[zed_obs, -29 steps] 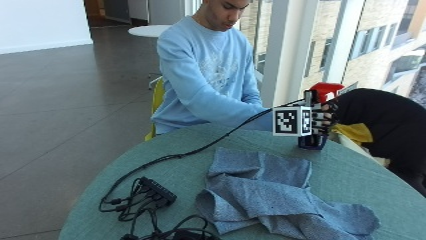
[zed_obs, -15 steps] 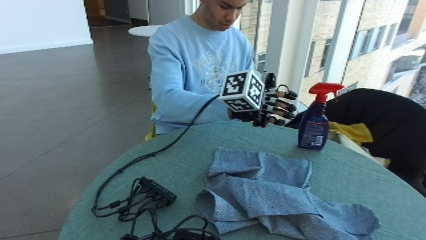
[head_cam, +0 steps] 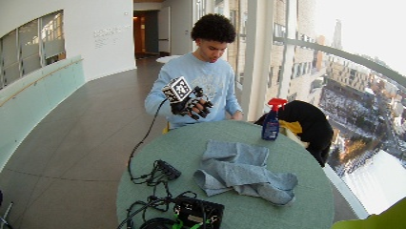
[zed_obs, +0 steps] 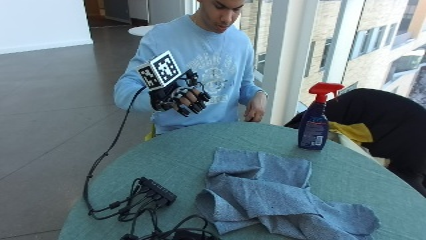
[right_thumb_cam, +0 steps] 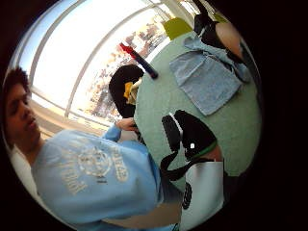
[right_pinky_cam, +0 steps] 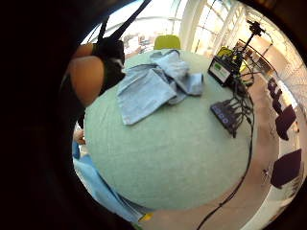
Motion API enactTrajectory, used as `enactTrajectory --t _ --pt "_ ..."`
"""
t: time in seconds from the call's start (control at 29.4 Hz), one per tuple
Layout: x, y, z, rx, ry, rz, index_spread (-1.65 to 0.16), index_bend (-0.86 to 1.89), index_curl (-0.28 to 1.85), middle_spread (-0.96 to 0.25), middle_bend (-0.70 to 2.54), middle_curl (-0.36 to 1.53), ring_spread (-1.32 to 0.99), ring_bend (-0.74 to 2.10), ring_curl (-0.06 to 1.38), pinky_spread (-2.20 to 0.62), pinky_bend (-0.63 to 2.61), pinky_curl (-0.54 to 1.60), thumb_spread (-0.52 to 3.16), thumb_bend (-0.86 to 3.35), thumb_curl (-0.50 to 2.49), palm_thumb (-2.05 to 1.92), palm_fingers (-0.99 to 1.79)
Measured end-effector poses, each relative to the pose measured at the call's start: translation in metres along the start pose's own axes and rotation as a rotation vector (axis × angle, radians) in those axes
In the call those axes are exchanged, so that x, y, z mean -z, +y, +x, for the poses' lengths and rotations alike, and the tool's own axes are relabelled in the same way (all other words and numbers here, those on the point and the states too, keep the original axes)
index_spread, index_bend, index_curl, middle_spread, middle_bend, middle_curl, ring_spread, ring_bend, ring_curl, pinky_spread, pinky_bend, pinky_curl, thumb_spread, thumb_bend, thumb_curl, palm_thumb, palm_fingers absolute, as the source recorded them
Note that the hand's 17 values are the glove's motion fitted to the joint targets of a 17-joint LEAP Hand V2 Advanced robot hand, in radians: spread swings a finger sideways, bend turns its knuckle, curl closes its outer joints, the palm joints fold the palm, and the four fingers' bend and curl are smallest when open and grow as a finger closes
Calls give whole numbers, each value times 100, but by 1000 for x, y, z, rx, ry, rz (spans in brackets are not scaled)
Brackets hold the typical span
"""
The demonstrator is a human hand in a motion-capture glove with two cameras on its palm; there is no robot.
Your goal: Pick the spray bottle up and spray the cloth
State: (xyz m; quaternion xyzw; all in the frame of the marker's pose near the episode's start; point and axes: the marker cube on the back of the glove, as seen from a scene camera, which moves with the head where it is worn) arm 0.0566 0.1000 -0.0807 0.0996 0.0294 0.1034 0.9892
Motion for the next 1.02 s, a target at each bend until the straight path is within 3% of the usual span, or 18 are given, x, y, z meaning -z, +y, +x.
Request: enactTrajectory --t 0.51,1.02 --pt "-6 60 30 -77 55 -9 -33 13 28 -9 28 45 -6 35 36 15 20 35 108 -2 37 74 83" --pt "-10 74 40 -84 62 -16 -32 14 29 -9 28 44 -7 33 36 15 17 33 109 -2 36 75 86"
